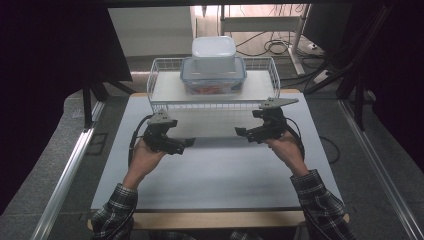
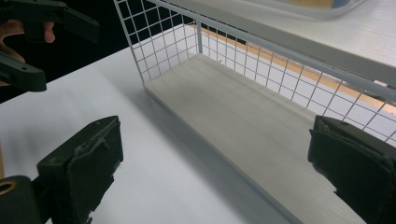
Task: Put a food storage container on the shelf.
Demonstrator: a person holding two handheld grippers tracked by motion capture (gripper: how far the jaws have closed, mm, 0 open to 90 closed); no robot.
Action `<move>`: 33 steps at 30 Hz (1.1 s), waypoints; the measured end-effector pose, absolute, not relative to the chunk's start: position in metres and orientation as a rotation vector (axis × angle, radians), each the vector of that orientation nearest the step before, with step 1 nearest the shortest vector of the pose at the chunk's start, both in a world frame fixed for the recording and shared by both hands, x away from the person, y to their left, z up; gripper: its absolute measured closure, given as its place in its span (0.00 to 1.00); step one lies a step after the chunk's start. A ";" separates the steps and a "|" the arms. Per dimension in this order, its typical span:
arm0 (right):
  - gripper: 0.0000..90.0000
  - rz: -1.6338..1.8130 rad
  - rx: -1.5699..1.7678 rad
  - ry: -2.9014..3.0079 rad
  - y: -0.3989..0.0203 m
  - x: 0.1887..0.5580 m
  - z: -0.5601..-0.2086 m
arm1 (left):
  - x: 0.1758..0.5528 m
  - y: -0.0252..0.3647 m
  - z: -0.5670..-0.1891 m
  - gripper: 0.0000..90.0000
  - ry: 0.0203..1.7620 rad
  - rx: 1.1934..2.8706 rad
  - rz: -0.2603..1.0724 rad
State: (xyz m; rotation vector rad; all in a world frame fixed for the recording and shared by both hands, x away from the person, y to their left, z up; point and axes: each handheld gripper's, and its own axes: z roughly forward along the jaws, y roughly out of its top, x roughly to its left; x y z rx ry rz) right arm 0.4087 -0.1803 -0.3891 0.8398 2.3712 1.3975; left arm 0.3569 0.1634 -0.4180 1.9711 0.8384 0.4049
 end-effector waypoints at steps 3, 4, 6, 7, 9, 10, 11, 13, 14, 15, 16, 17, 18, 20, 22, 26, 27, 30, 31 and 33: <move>0.03 1.403 0.841 2.374 -0.181 0.407 -0.391 | 0.355 0.162 -0.420 0.04 0.834 1.968 0.394; 0.03 1.401 0.845 2.378 -0.182 0.407 -0.391 | 0.354 0.161 -0.421 0.04 0.833 1.971 0.395; 0.03 1.403 0.850 2.376 -0.182 0.405 -0.393 | 0.352 0.160 -0.422 0.04 0.828 1.976 0.389; 0.03 1.402 0.851 2.377 -0.183 0.404 -0.394 | 0.351 0.159 -0.423 0.04 0.825 1.979 0.389; 0.01 1.398 0.852 2.380 -0.183 0.402 -0.396 | 0.350 0.159 -0.424 0.04 0.823 1.983 0.389; 0.00 1.392 0.856 2.382 -0.183 0.400 -0.396 | 0.349 0.158 -0.425 0.04 0.820 1.982 0.390; 0.00 1.388 0.853 2.381 -0.183 0.400 -0.397 | 0.348 0.158 -0.425 0.04 0.819 1.983 0.389; 0.00 1.382 0.853 2.381 -0.184 0.398 -0.398 | 0.346 0.158 -0.426 0.04 0.818 1.981 0.389; 0.00 1.378 0.852 2.384 -0.184 0.397 -0.399 | 0.345 0.159 -0.425 0.04 0.816 1.979 0.387; 0.00 1.373 0.847 2.382 -0.184 0.395 -0.399 | 0.344 0.159 -0.425 0.04 0.815 1.977 0.386; 0.00 1.370 0.846 2.381 -0.184 0.395 -0.399 | 0.343 0.159 -0.426 0.04 0.815 1.974 0.383; 0.00 1.368 0.849 2.381 -0.185 0.394 -0.400 | 0.342 0.159 -0.426 0.04 0.816 1.971 0.377; 0.00 1.368 0.849 2.383 -0.185 0.393 -0.401 | 0.341 0.159 -0.427 0.04 0.814 1.966 0.369; 0.00 1.364 0.853 2.391 -0.186 0.391 -0.403 | 0.339 0.158 -0.428 0.04 0.811 1.971 0.364; 0.00 1.354 0.851 2.397 -0.187 0.390 -0.406 | 0.338 0.157 -0.431 0.04 0.810 1.978 0.361; 0.00 1.335 0.848 2.406 -0.188 0.387 -0.410 | 0.335 0.156 -0.435 0.04 0.814 1.983 0.348; 0.00 1.333 0.847 2.405 -0.189 0.386 -0.411 | 0.334 0.157 -0.437 0.04 0.816 1.981 0.342; 0.00 1.336 0.848 2.400 -0.190 0.384 -0.412 | 0.332 0.157 -0.439 0.04 0.820 1.980 0.333; 0.00 1.338 0.851 2.397 -0.191 0.383 -0.412 | 0.331 0.157 -0.439 0.04 0.820 1.980 0.336; 0.00 1.345 0.851 2.393 -0.193 0.381 -0.412 | 0.330 0.156 -0.439 0.04 0.819 1.979 0.337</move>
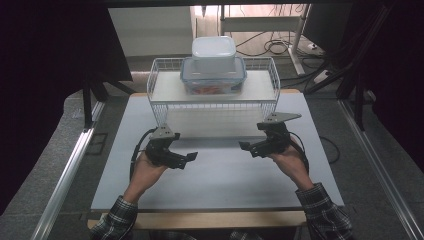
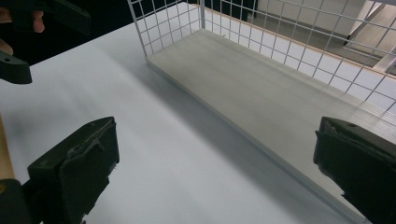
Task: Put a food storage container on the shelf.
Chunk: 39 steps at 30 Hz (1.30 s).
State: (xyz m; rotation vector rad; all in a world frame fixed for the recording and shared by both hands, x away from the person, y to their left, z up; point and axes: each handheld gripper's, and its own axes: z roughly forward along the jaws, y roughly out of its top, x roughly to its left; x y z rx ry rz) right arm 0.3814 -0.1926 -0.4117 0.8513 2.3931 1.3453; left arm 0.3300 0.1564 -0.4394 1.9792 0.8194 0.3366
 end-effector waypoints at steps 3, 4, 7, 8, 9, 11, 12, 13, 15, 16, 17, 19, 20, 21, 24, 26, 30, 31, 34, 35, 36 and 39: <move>0.00 1.354 0.854 2.387 -0.195 0.378 -0.412 | 0.326 0.157 -0.439 0.04 0.818 1.973 0.343; 0.00 1.357 0.859 2.388 -0.196 0.377 -0.412 | 0.325 0.157 -0.439 0.04 0.817 1.975 0.348; 0.00 1.354 0.859 2.387 -0.198 0.375 -0.413 | 0.321 0.159 -0.439 0.04 0.821 1.973 0.362; 0.00 1.358 0.859 2.386 -0.199 0.374 -0.413 | 0.320 0.159 -0.440 0.04 0.824 1.975 0.364; 0.00 1.357 0.860 2.389 -0.200 0.372 -0.413 | 0.319 0.160 -0.441 0.04 0.827 1.973 0.365; 0.00 1.356 0.860 2.388 -0.201 0.370 -0.413 | 0.317 0.161 -0.441 0.04 0.831 1.967 0.366; 0.00 1.355 0.859 2.387 -0.202 0.369 -0.413 | 0.316 0.162 -0.442 0.04 0.833 1.965 0.367; 0.00 1.354 0.859 2.386 -0.202 0.368 -0.413 | 0.315 0.163 -0.442 0.04 0.834 1.963 0.367; 0.00 1.350 0.855 2.384 -0.203 0.366 -0.413 | 0.313 0.163 -0.443 0.04 0.837 1.958 0.369; 0.00 1.348 0.853 2.382 -0.204 0.364 -0.413 | 0.312 0.164 -0.444 0.04 0.838 1.959 0.370; 0.00 1.346 0.853 2.383 -0.205 0.363 -0.414 | 0.311 0.164 -0.445 0.04 0.840 1.960 0.373; 0.00 1.344 0.857 2.382 -0.206 0.362 -0.415 | 0.309 0.165 -0.447 0.04 0.847 1.962 0.376; 0.00 1.341 0.858 2.384 -0.207 0.361 -0.416 | 0.308 0.166 -0.449 0.04 0.852 1.962 0.377; 0.00 1.337 0.858 2.385 -0.208 0.360 -0.417 | 0.307 0.167 -0.450 0.04 0.856 1.963 0.377; 0.00 1.337 0.863 2.384 -0.210 0.358 -0.419 | 0.304 0.170 -0.455 0.04 0.870 1.961 0.377; 0.00 1.336 0.866 2.384 -0.212 0.357 -0.421 | 0.303 0.172 -0.457 0.04 0.877 1.958 0.376; 0.00 1.336 0.871 2.377 -0.216 0.355 -0.424 | 0.301 0.176 -0.462 0.04 0.887 1.952 0.375; 0.00 1.333 0.874 2.375 -0.217 0.355 -0.425 | 0.300 0.177 -0.463 0.04 0.890 1.950 0.374; 0.00 1.326 0.883 2.377 -0.218 0.354 -0.429 | 0.298 0.180 -0.466 0.04 0.896 1.947 0.380; 0.00 1.322 0.883 2.377 -0.219 0.353 -0.430 | 0.297 0.181 -0.467 0.04 0.899 1.945 0.381; 0.00 1.319 0.885 2.378 -0.220 0.353 -0.432 | 0.296 0.182 -0.468 0.04 0.903 1.942 0.382; 0.00 1.309 0.904 2.372 -0.222 0.352 -0.437 | 0.295 0.185 -0.471 0.04 0.913 1.939 0.382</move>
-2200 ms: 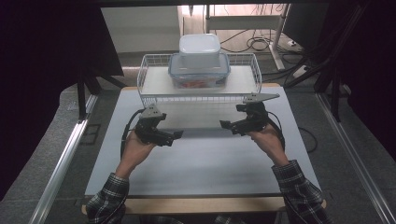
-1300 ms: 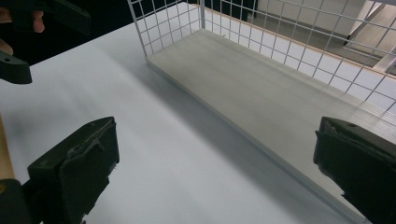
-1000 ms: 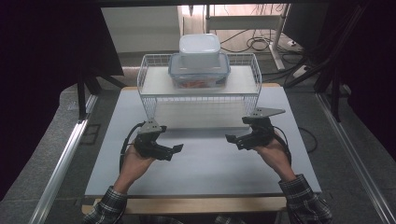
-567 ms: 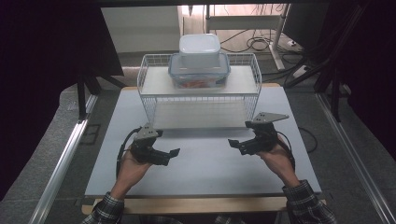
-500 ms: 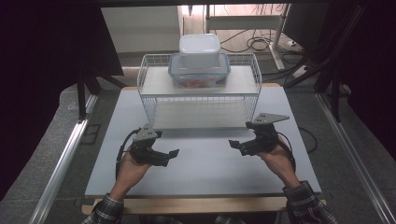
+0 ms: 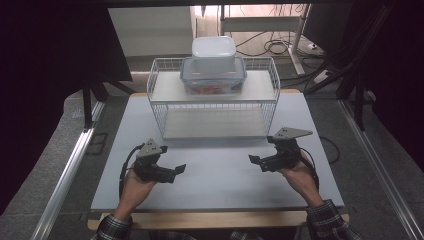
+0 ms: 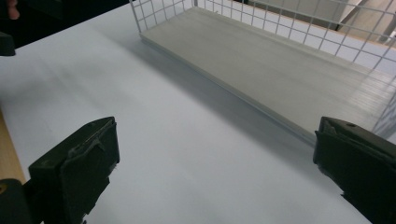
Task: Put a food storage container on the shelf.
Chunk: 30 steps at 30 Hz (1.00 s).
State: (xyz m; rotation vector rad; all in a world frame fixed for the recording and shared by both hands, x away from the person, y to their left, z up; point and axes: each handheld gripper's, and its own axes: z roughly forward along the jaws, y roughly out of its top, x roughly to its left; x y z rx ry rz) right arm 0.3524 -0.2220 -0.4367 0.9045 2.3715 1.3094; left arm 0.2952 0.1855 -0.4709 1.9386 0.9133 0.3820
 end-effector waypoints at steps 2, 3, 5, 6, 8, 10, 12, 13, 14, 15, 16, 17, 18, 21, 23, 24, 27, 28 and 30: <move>0.00 1.306 0.920 2.369 -0.223 0.352 -0.439 | 0.294 0.188 -0.473 0.04 0.922 1.936 0.380; 0.00 1.304 0.924 2.368 -0.224 0.352 -0.440 | 0.294 0.189 -0.475 0.04 0.927 1.936 0.381; 0.00 1.301 0.933 2.363 -0.226 0.352 -0.443 | 0.293 0.191 -0.477 0.04 0.934 1.934 0.382; 0.00 1.302 0.939 2.362 -0.228 0.351 -0.445 | 0.292 0.191 -0.478 0.04 0.935 1.935 0.382; 0.00 1.299 0.943 2.362 -0.229 0.351 -0.446 | 0.291 0.193 -0.479 0.04 0.941 1.932 0.383; 0.00 1.295 0.946 2.361 -0.230 0.350 -0.448 | 0.290 0.194 -0.480 0.04 0.945 1.931 0.385; 0.00 1.290 0.945 2.361 -0.232 0.349 -0.450 | 0.289 0.195 -0.481 0.04 0.948 1.932 0.387; 0.00 1.292 0.948 2.357 -0.232 0.348 -0.451 | 0.288 0.195 -0.482 0.04 0.949 1.932 0.392; 0.00 1.288 0.946 2.359 -0.233 0.348 -0.452 | 0.288 0.196 -0.482 0.04 0.950 1.933 0.394; 0.00 1.286 0.946 2.359 -0.234 0.348 -0.453 | 0.287 0.196 -0.483 0.04 0.953 1.934 0.393; 0.00 1.287 0.946 2.359 -0.234 0.347 -0.454 | 0.286 0.197 -0.484 0.04 0.956 1.933 0.393; 0.00 1.289 0.946 2.357 -0.235 0.346 -0.454 | 0.286 0.197 -0.484 0.04 0.957 1.934 0.393; 0.00 1.288 0.946 2.357 -0.235 0.346 -0.455 | 0.285 0.198 -0.485 0.04 0.960 1.935 0.397; 0.00 1.283 0.946 2.355 -0.237 0.344 -0.456 | 0.283 0.200 -0.486 0.04 0.964 1.934 0.400; 0.00 1.282 0.944 2.353 -0.239 0.343 -0.458 | 0.282 0.201 -0.488 0.04 0.968 1.933 0.400; 0.00 1.281 0.947 2.353 -0.239 0.343 -0.458 | 0.282 0.202 -0.489 0.04 0.970 1.934 0.400; 0.00 1.275 0.952 2.353 -0.242 0.341 -0.460 | 0.280 0.203 -0.491 0.04 0.974 1.938 0.399; 0.00 1.274 0.954 2.353 -0.242 0.341 -0.461 | 0.280 0.204 -0.492 0.04 0.975 1.942 0.400; 0.00 1.266 0.957 2.355 -0.244 0.340 -0.463 | 0.279 0.204 -0.493 0.04 0.979 1.944 0.403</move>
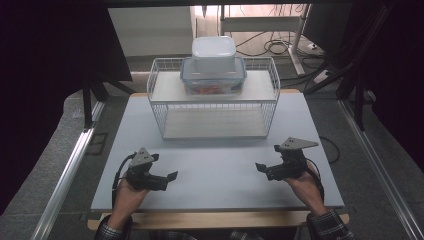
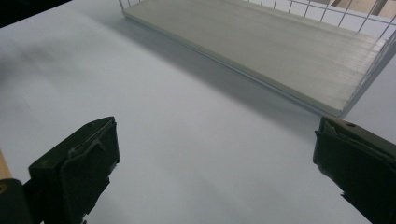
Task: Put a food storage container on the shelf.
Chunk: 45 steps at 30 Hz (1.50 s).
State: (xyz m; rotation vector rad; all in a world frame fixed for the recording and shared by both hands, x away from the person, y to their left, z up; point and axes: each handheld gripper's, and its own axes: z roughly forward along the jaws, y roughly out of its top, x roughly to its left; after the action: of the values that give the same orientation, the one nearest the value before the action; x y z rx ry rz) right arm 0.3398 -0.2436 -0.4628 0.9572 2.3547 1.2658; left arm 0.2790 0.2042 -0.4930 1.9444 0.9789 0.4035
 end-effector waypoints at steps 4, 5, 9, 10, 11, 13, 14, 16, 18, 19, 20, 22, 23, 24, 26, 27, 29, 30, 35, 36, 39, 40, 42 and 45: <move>0.00 1.257 0.961 2.350 -0.247 0.339 -0.466 | 0.277 0.205 -0.497 0.04 0.985 1.954 0.412; 0.00 1.254 0.963 2.350 -0.248 0.338 -0.467 | 0.277 0.206 -0.498 0.04 0.984 1.958 0.416; 0.00 1.241 0.968 2.349 -0.251 0.338 -0.471 | 0.276 0.206 -0.501 0.04 0.989 1.969 0.422; 0.00 1.239 0.968 2.348 -0.252 0.337 -0.471 | 0.276 0.206 -0.502 0.04 0.991 1.972 0.424; 0.00 1.235 0.972 2.346 -0.253 0.337 -0.472 | 0.276 0.207 -0.503 0.04 0.992 1.973 0.424; 0.00 1.232 0.980 2.344 -0.255 0.337 -0.473 | 0.275 0.208 -0.504 0.04 0.997 1.973 0.427; 0.00 1.230 0.981 2.343 -0.256 0.337 -0.474 | 0.275 0.209 -0.505 0.04 1.000 1.971 0.427; 0.00 1.229 0.989 2.344 -0.258 0.336 -0.475 | 0.274 0.211 -0.505 0.04 1.005 1.968 0.427; 0.00 1.223 0.989 2.344 -0.259 0.335 -0.477 | 0.273 0.213 -0.507 0.04 1.013 1.965 0.428; 0.00 1.219 0.992 2.345 -0.260 0.335 -0.478 | 0.272 0.215 -0.508 0.04 1.017 1.963 0.427; 0.00 1.217 0.993 2.345 -0.260 0.335 -0.478 | 0.272 0.216 -0.509 0.04 1.021 1.961 0.425; 0.00 1.214 1.000 2.348 -0.261 0.334 -0.479 | 0.271 0.218 -0.510 0.04 1.030 1.960 0.421; 0.00 1.212 1.001 2.349 -0.262 0.334 -0.480 | 0.270 0.220 -0.512 0.04 1.035 1.960 0.424; 0.00 1.208 1.005 2.353 -0.262 0.334 -0.481 | 0.269 0.221 -0.512 0.04 1.040 1.961 0.423; 0.00 1.206 1.005 2.357 -0.263 0.333 -0.482 | 0.269 0.223 -0.514 0.04 1.045 1.959 0.420; 0.00 1.204 1.002 2.358 -0.263 0.333 -0.482 | 0.268 0.224 -0.515 0.04 1.046 1.961 0.417; 0.00 1.198 1.006 2.361 -0.263 0.333 -0.484 | 0.268 0.225 -0.517 0.04 1.051 1.964 0.413; 0.00 1.195 1.005 2.361 -0.264 0.333 -0.484 | 0.268 0.225 -0.518 0.04 1.054 1.966 0.411; 0.00 1.178 1.025 2.369 -0.267 0.333 -0.488 | 0.268 0.227 -0.522 0.04 1.070 1.986 0.418; 0.00 1.174 1.027 2.371 -0.268 0.333 -0.489 | 0.268 0.228 -0.523 0.04 1.072 1.989 0.418; 0.00 1.164 1.039 2.375 -0.271 0.333 -0.491 | 0.269 0.229 -0.525 0.04 1.078 1.997 0.418; 0.00 1.160 1.044 2.374 -0.272 0.333 -0.492 | 0.269 0.229 -0.526 0.04 1.078 2.000 0.417; 0.00 1.154 1.049 2.379 -0.273 0.333 -0.493 | 0.270 0.228 -0.527 0.03 1.079 2.010 0.416; 0.00 1.144 1.062 2.382 -0.275 0.333 -0.495 | 0.270 0.228 -0.529 0.03 1.080 2.021 0.418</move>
State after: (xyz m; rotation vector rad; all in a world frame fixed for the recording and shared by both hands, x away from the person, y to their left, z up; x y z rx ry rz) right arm 0.3333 -0.2747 -0.4955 1.0623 2.3819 1.1436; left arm 0.2703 0.2275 -0.5291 2.0212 1.0802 0.4176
